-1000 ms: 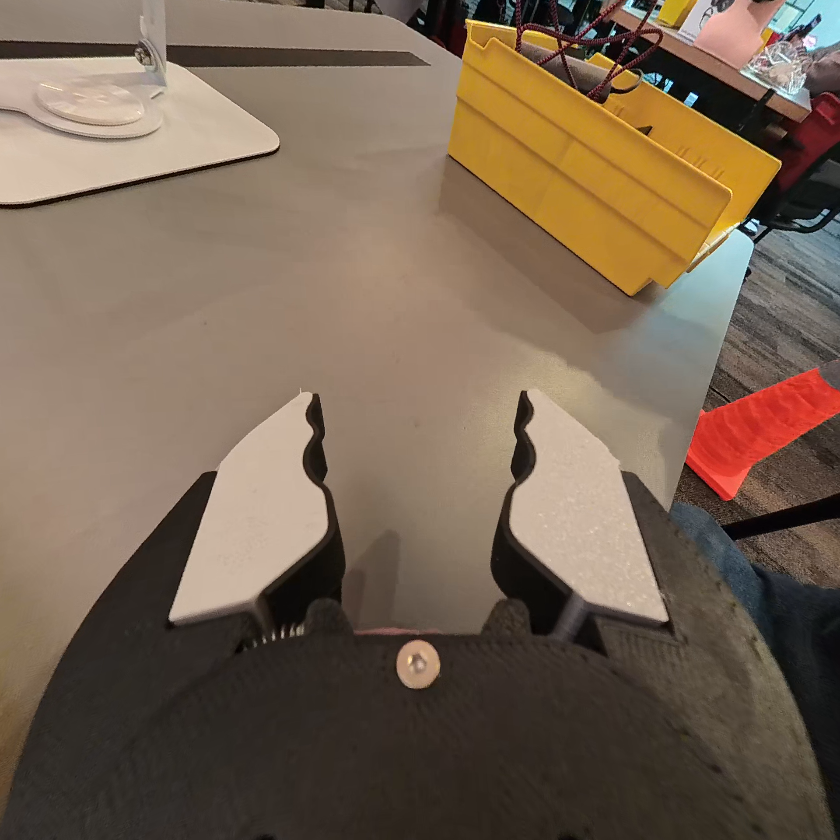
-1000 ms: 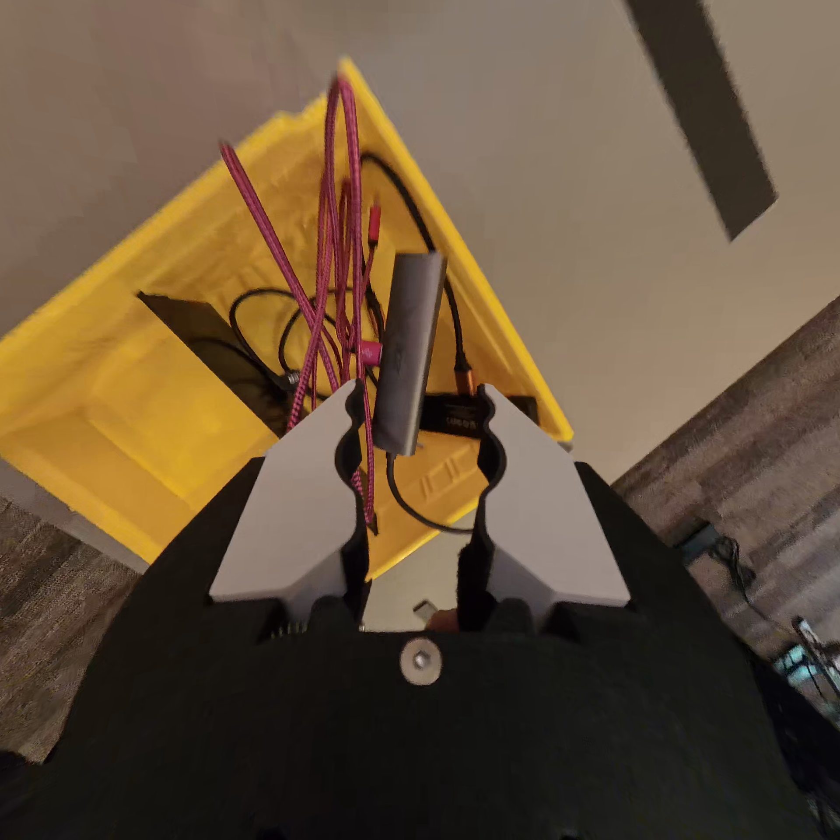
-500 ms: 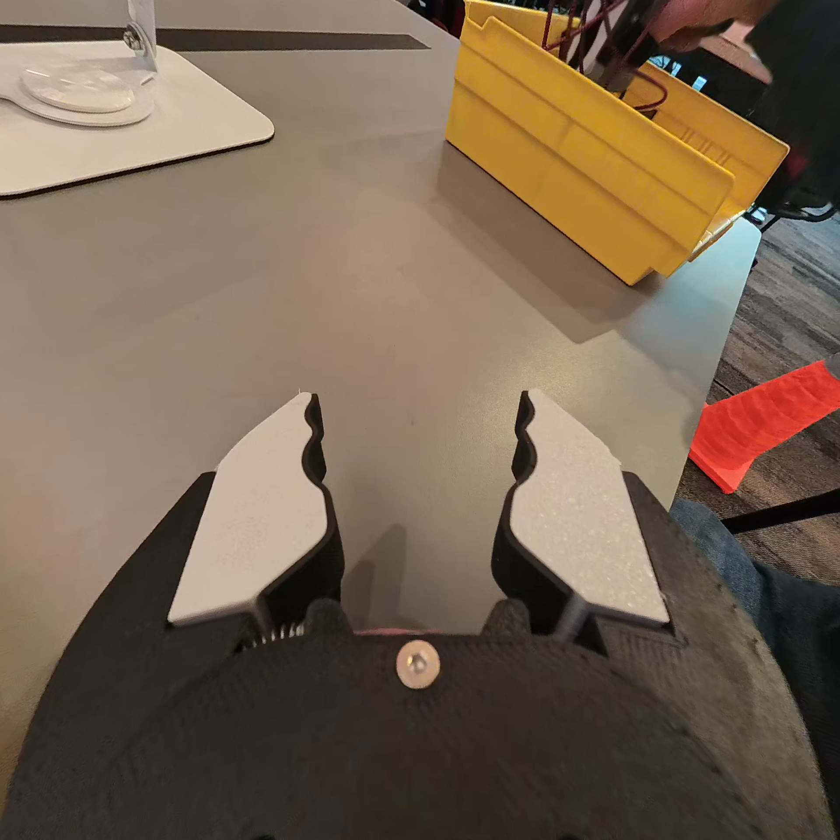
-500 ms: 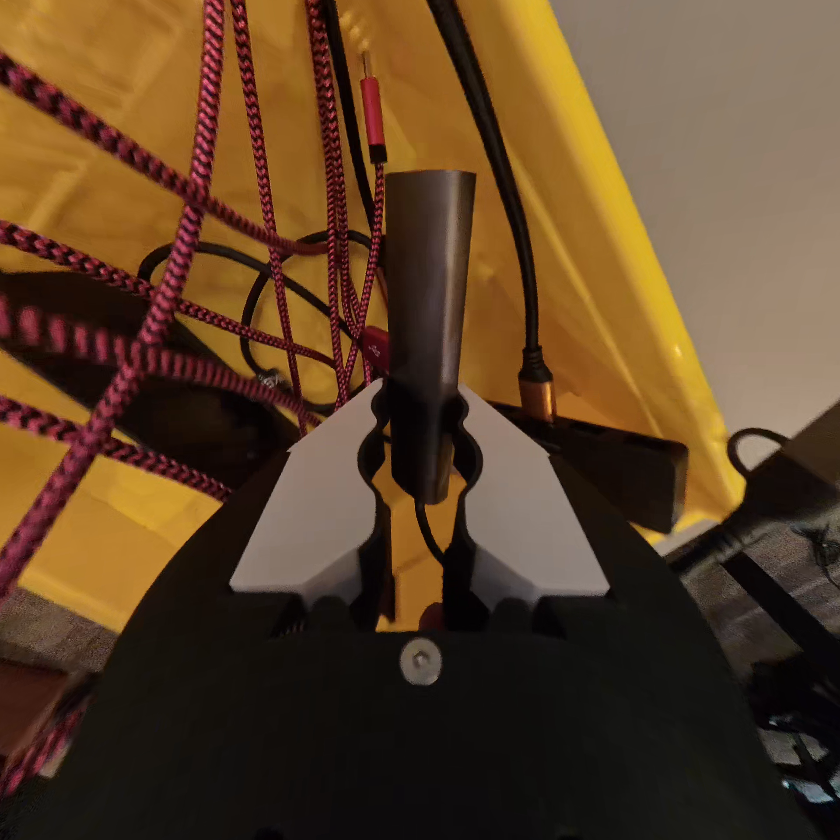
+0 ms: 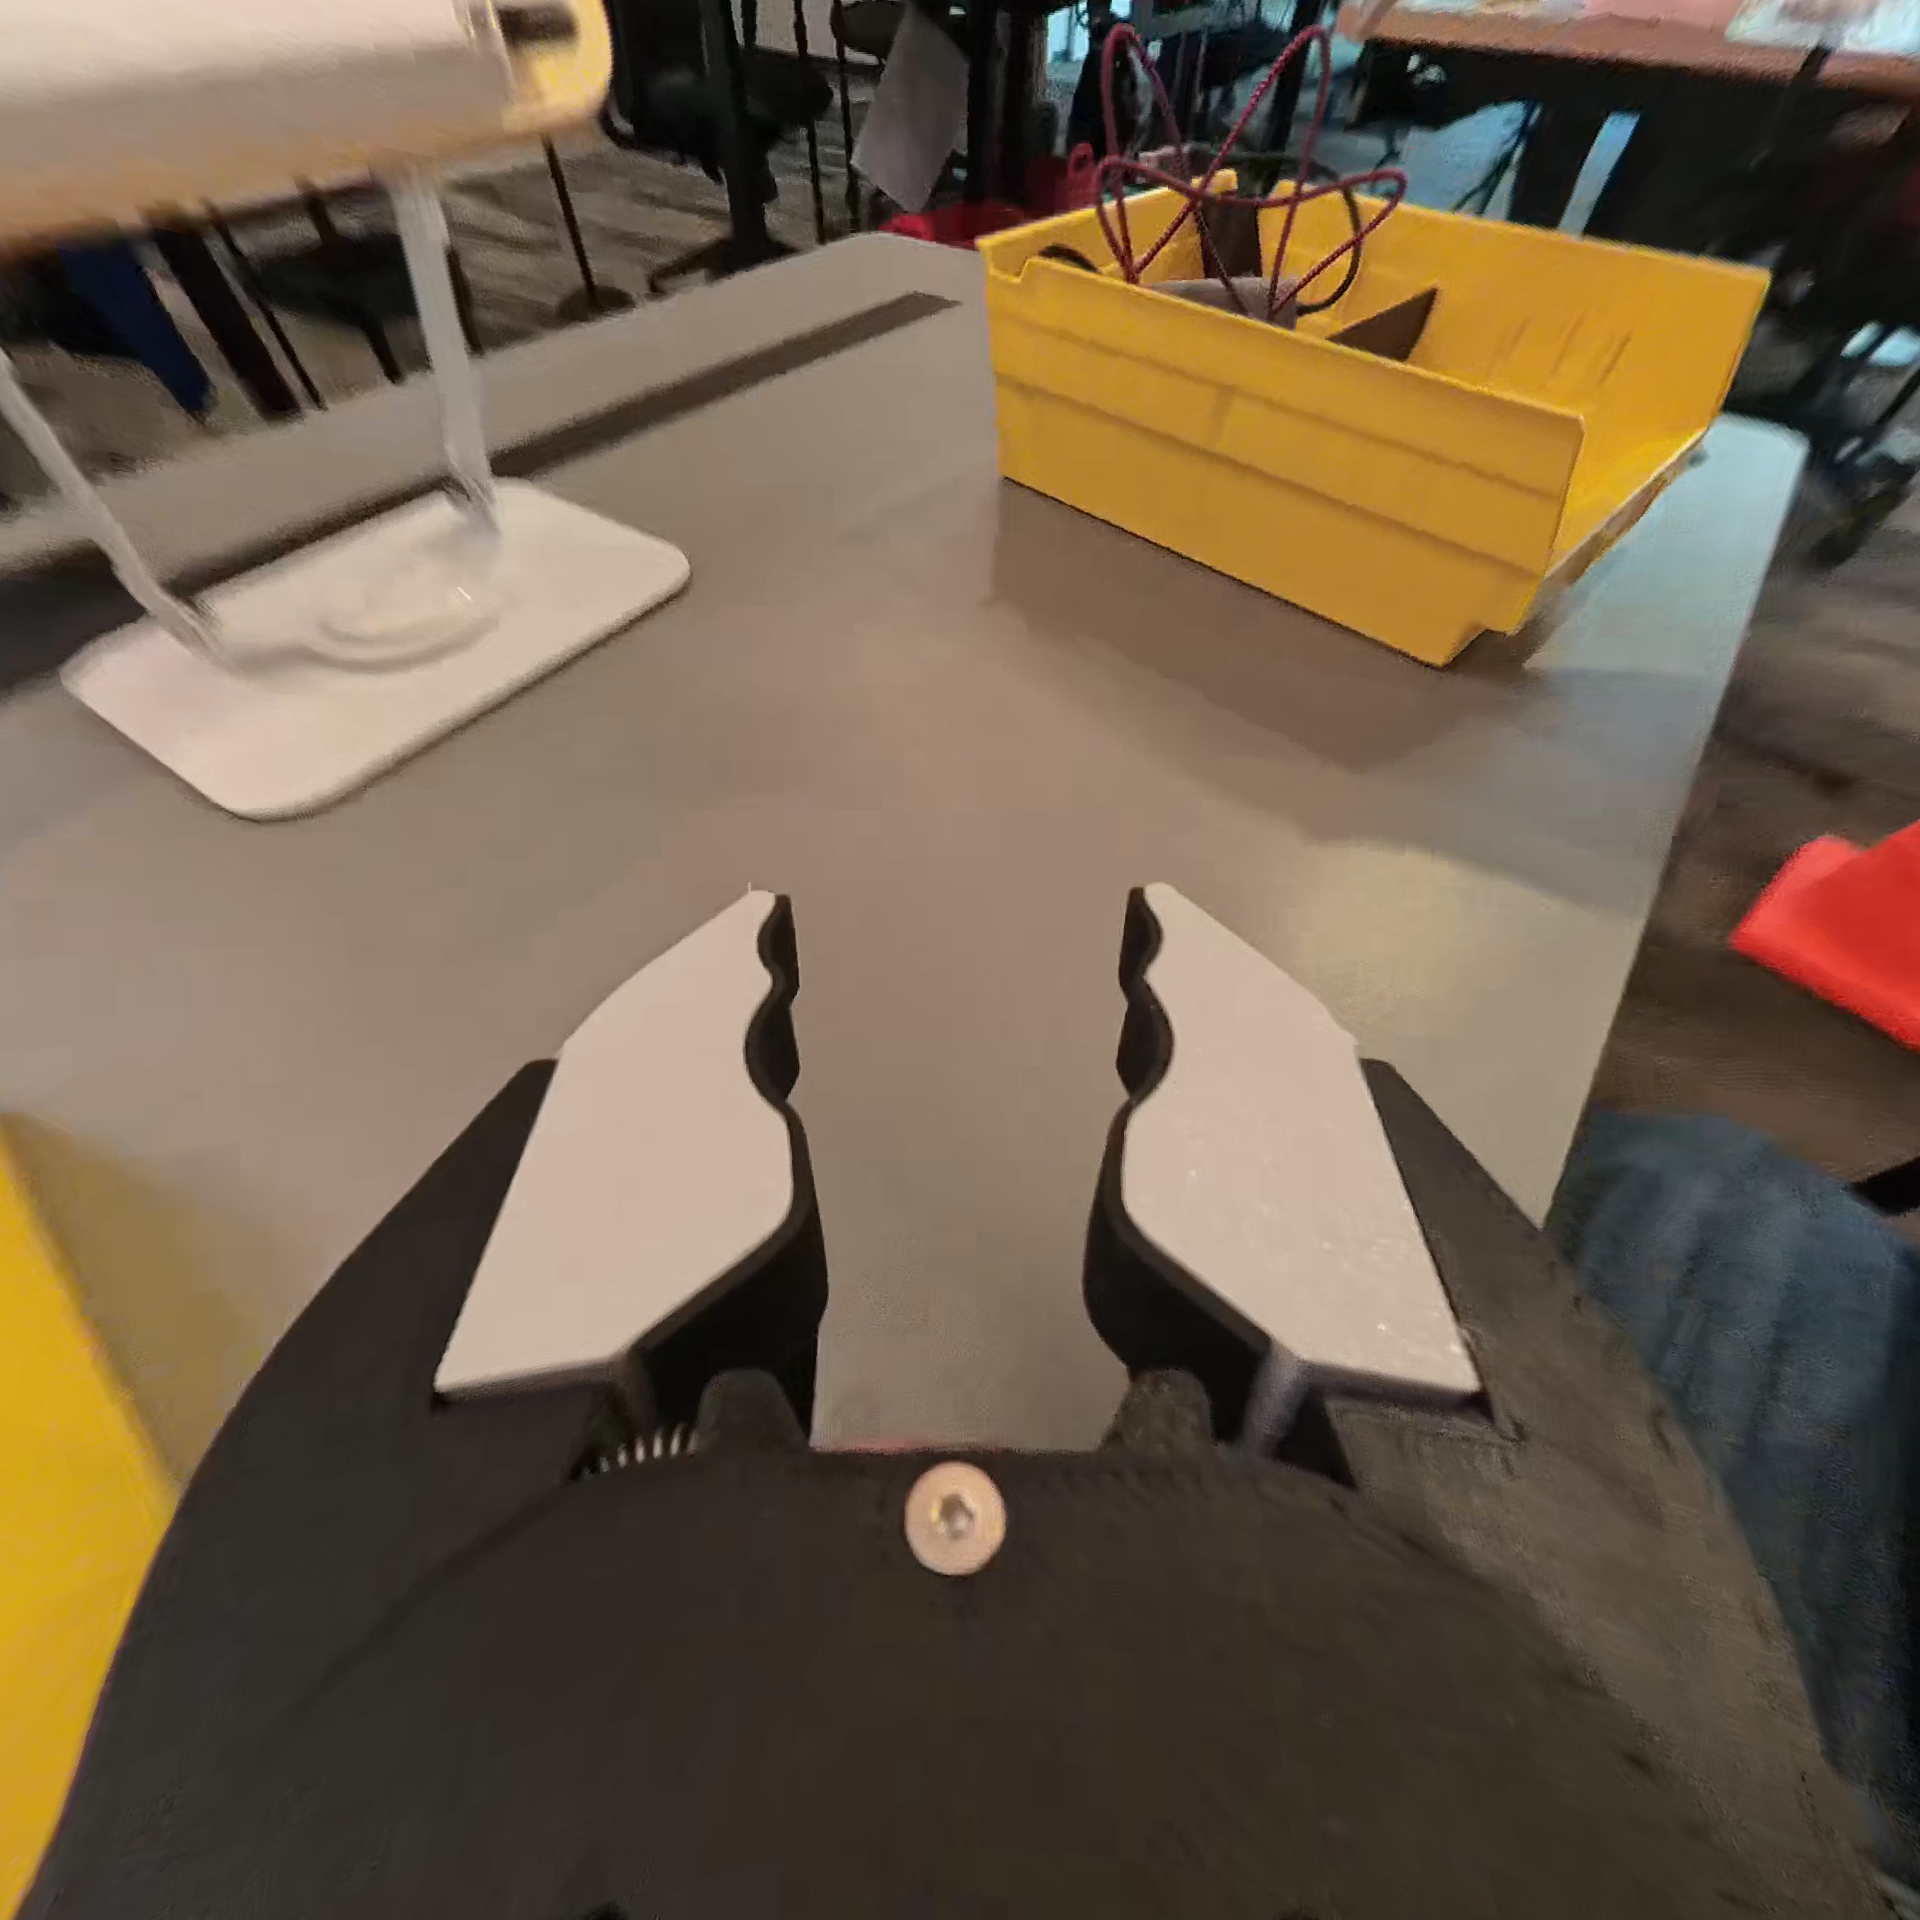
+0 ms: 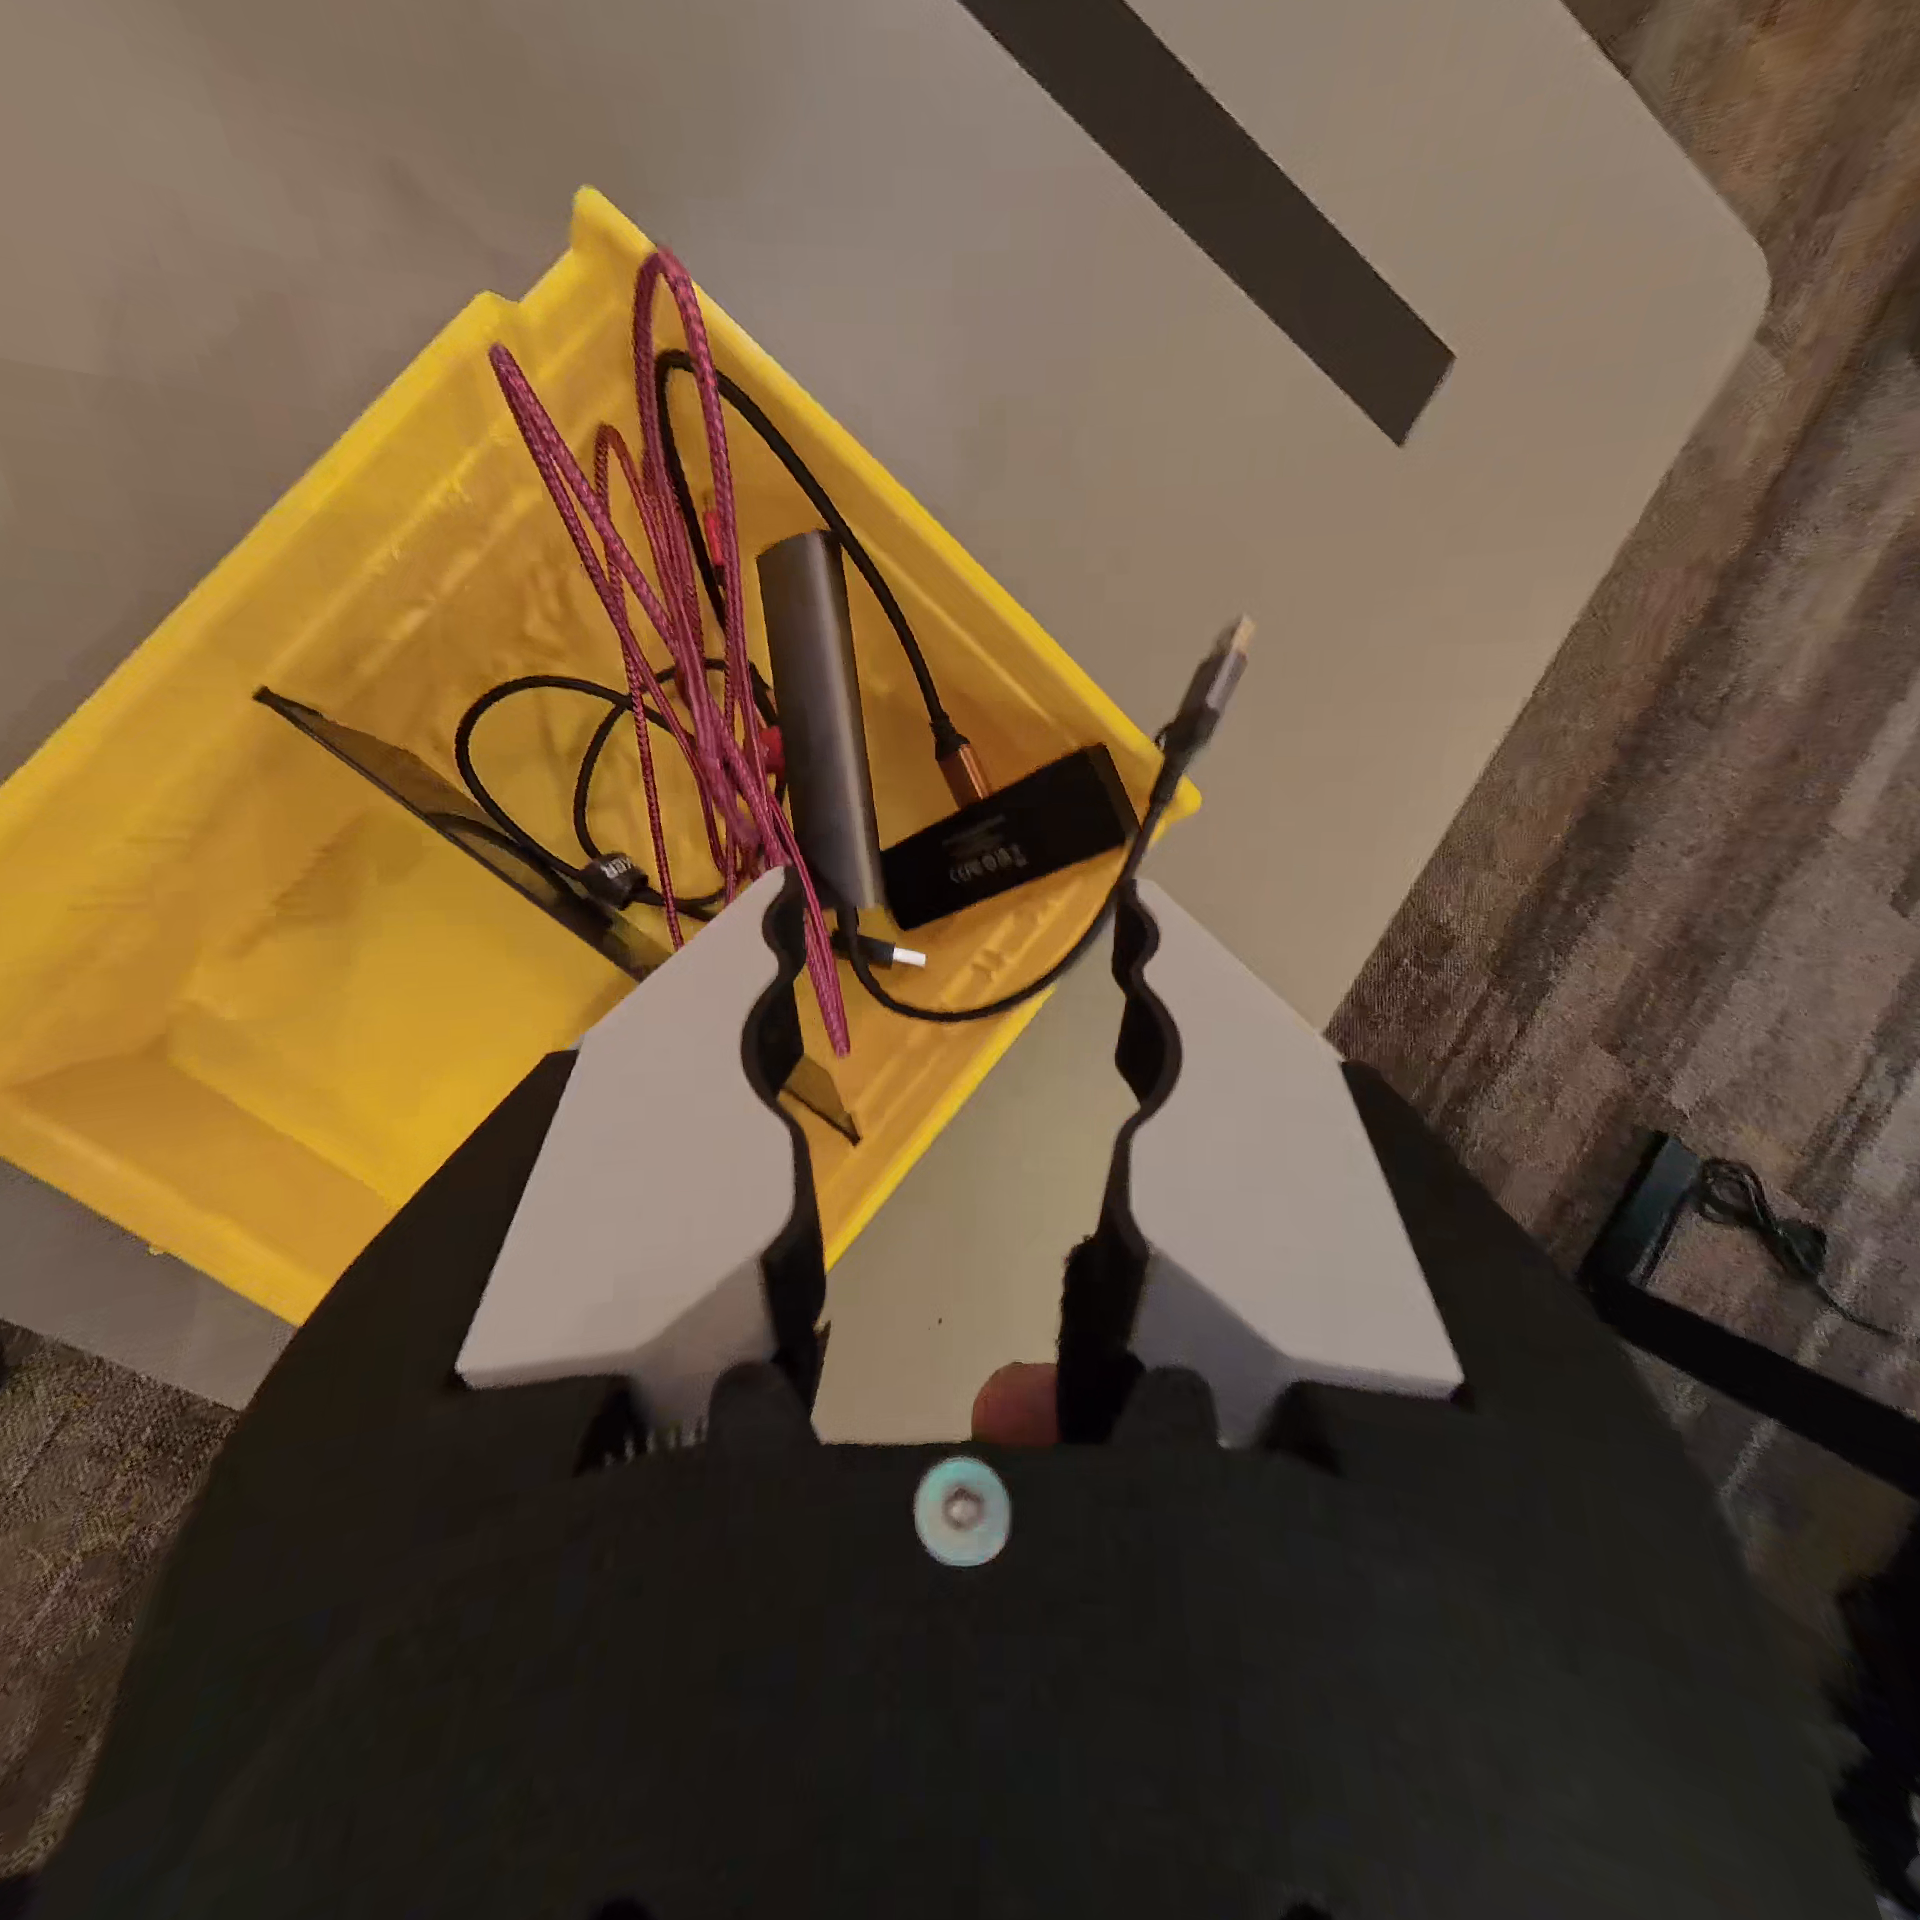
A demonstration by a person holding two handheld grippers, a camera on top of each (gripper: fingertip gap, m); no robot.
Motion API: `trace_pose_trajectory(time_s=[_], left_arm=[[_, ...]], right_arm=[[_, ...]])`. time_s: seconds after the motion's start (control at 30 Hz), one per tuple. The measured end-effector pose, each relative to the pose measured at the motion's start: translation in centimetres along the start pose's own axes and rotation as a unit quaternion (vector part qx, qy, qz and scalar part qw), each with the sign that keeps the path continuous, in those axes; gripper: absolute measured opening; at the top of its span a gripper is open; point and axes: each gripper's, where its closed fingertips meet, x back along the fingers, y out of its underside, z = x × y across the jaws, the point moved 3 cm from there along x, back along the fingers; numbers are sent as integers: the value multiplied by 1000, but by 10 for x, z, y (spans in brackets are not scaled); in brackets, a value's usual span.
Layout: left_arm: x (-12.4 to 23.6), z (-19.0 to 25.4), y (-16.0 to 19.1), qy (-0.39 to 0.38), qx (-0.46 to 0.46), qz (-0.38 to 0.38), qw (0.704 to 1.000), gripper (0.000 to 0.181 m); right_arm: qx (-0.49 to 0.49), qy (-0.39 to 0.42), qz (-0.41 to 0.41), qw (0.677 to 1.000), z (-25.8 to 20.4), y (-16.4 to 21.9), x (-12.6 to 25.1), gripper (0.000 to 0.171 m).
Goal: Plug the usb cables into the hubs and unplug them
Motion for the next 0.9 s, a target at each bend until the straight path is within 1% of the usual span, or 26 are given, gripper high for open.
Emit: trace_pose_trajectory(time_s=[0.1,0.17,0.2,0.23,0.27,0.3,0.37,0.43,0.47,0.5,0.57,0.6,0.63,0.7,0.73,0.77,0.83,0.9], left_arm=[[28,-10,-26,-73,-82,-8,994,59],[56,-29,-40,-131,-102,-22,986,66],[74,-42,-45,-168,-107,-30,980,71],[93,-57,-48,-206,-111,-41,971,76],[115,-74,-48,-245,-111,-56,961,83],[138,-91,-47,-282,-107,-69,951,87],[184,-125,-38,-348,-87,-90,929,89],[224,-157,-16,-395,-47,-121,909,92],[239,-171,-1,-407,-22,-140,902,96],[250,-183,15,-412,9,-155,898,97],[259,-200,49,-389,86,-186,898,108],[259,-205,64,-372,121,-192,900,108],[255,-208,76,-350,152,-197,903,107],[247,-213,99,-320,183,-223,902,104],[242,-215,108,-310,188,-237,902,99],[235,-214,116,-290,198,-246,904,92],[224,-211,124,-259,216,-257,906,78],[222,-216,124,-271,197,-267,904,66]], right_arm=[[-33,1,5,999,-8,25,3,64],[-52,20,12,998,-11,44,3,68],[-58,37,24,997,-12,52,3,75],[-64,47,40,996,-15,59,3,77],[-72,45,46,995,-20,67,3,73],[-78,49,46,995,-24,76,2,75],[-85,61,62,993,-28,89,0,77],[-93,53,59,992,-34,105,-9,79],[-97,56,56,992,-35,114,-14,83],[-106,48,51,992,-37,122,-18,83],[-143,15,64,988,-43,131,-24,84],[-154,-2,72,985,-47,133,-26,81],[-155,-15,73,985,-51,135,-28,81],[-160,-53,70,983,-63,138,-34,82],[-169,-76,75,980,-69,136,-36,81],[-174,-81,69,979,-72,138,-39,76],[-166,-74,37,983,-78,144,-47,76],[-165,-76,17,983,-85,146,-56,63]])
